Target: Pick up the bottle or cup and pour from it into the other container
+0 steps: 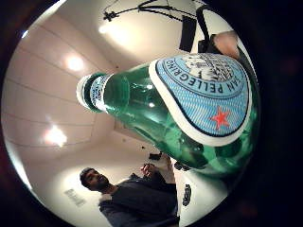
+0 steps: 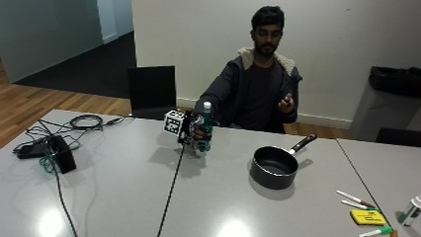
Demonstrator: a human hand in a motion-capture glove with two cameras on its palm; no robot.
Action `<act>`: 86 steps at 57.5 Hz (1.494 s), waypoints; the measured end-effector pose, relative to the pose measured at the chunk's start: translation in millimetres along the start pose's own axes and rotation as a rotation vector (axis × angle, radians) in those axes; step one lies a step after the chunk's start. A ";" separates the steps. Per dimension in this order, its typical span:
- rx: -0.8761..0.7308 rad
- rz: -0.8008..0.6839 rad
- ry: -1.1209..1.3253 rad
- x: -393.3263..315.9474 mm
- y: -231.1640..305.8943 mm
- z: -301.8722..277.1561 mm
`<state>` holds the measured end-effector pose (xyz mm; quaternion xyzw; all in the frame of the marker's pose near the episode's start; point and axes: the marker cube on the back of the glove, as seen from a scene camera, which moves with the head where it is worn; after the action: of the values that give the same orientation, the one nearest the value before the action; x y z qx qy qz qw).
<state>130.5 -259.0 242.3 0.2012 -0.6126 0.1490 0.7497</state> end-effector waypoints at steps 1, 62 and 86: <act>-0.019 -0.028 0.000 -6.3 0.8 -1.9; -0.281 -0.192 1.647 -170.4 -38.3 214.3; -0.399 -0.490 2.242 -139.1 -34.1 284.6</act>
<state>-126.3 -423.5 150.1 -0.0517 0.4362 -0.0044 0.8983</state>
